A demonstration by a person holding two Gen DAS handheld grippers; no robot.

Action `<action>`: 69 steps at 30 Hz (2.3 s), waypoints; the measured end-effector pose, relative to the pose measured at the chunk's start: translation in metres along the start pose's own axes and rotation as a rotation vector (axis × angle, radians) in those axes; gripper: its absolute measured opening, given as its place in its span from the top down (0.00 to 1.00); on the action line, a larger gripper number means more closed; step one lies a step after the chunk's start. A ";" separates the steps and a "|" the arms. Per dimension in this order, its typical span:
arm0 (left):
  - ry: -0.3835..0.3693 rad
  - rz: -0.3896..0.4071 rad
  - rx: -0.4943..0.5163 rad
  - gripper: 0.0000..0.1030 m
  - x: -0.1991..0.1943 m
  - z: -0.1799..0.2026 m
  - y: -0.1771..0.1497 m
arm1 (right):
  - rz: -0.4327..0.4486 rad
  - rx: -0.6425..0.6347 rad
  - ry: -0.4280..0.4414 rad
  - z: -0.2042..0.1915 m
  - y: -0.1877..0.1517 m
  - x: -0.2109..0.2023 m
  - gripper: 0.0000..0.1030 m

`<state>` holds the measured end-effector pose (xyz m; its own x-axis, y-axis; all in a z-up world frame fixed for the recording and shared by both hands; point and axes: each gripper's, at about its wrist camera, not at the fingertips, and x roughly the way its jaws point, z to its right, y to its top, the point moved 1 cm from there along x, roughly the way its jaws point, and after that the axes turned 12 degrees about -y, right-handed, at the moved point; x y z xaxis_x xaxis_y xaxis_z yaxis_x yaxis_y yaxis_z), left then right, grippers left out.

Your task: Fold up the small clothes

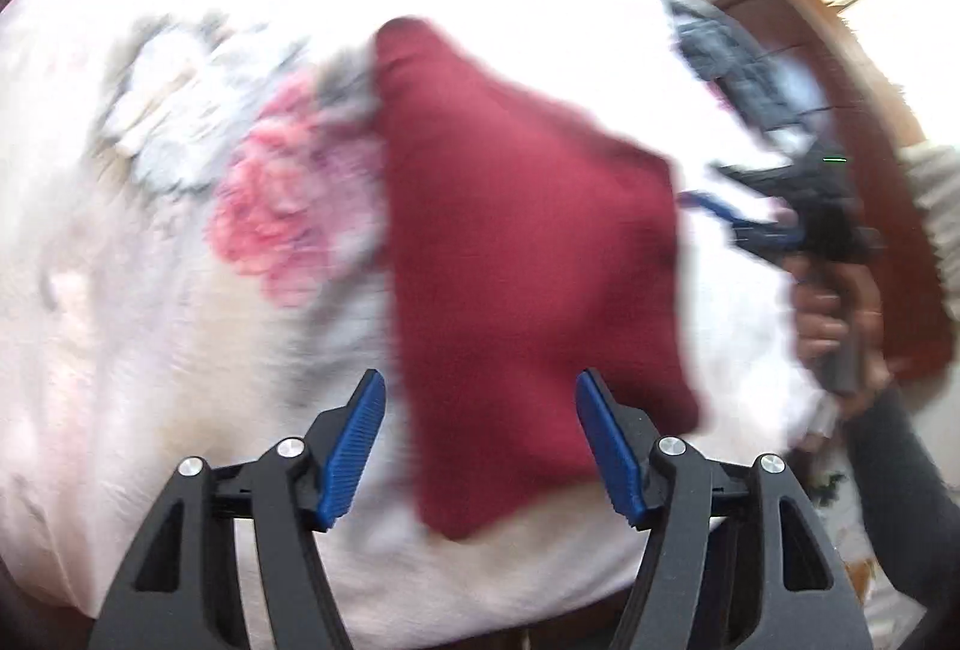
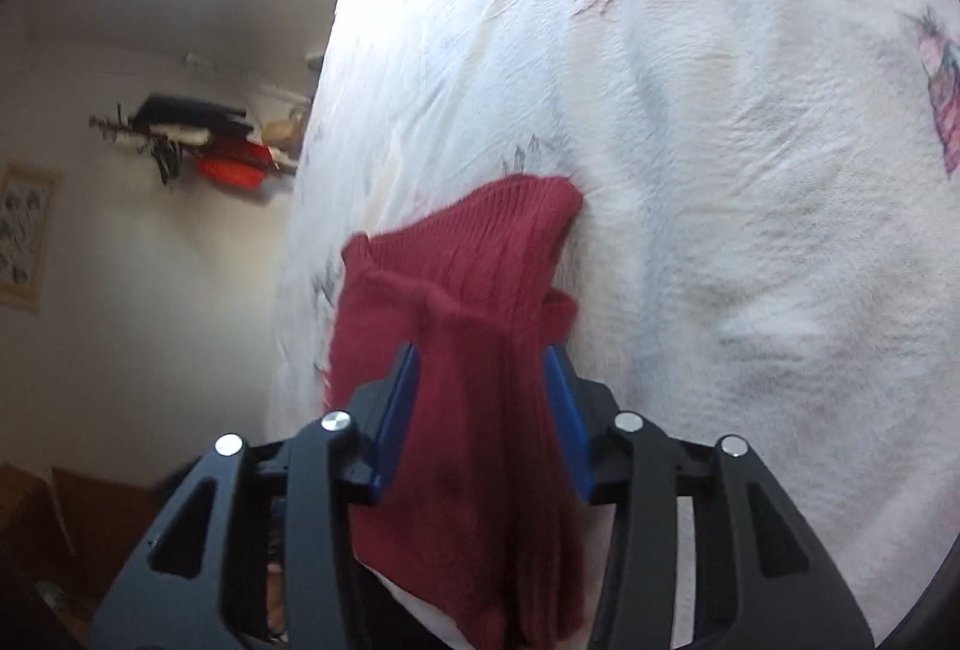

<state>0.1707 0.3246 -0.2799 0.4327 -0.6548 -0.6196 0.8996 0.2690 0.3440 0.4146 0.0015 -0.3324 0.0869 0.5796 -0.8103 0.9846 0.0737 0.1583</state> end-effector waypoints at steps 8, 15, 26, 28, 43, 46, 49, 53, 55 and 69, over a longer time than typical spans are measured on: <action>-0.042 -0.113 -0.055 0.37 0.073 -0.010 -0.014 | 0.043 -0.068 -0.130 -0.028 0.000 0.030 0.84; -0.148 -0.115 -0.050 0.38 0.060 0.010 0.014 | 0.011 -0.059 -0.199 -0.005 0.003 0.060 0.77; -0.032 -0.085 -0.091 0.44 0.103 -0.039 0.126 | -0.013 -0.244 -0.281 -0.038 -0.005 0.064 1.00; -0.013 -0.085 -0.102 0.46 0.110 -0.038 0.130 | -0.033 -0.234 -0.303 -0.027 0.001 0.076 1.00; 0.011 -0.065 -0.068 0.49 0.113 -0.012 0.074 | -0.063 -0.412 -0.412 -0.059 -0.078 0.047 1.00; -0.024 -0.026 -0.055 0.48 0.087 0.003 0.068 | -0.020 -0.405 -0.399 -0.073 -0.081 0.022 0.92; -0.067 0.009 -0.042 0.48 0.068 0.016 0.047 | -0.005 -0.422 -0.372 -0.085 -0.102 -0.002 0.92; 0.008 -0.072 -0.048 0.48 0.094 0.010 0.019 | -0.053 -0.448 -0.438 -0.075 -0.129 0.014 0.92; 0.032 -0.099 -0.060 0.48 0.109 0.000 0.010 | -0.054 -0.445 -0.495 -0.069 -0.131 0.027 0.91; 0.041 -0.111 -0.133 0.41 0.086 -0.004 -0.038 | -0.061 -0.255 -0.528 -0.037 -0.149 0.013 0.89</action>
<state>0.1735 0.2607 -0.3491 0.3298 -0.6568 -0.6781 0.9406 0.2896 0.1769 0.2635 0.0276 -0.3458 0.1587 0.0907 -0.9831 0.9284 0.3251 0.1799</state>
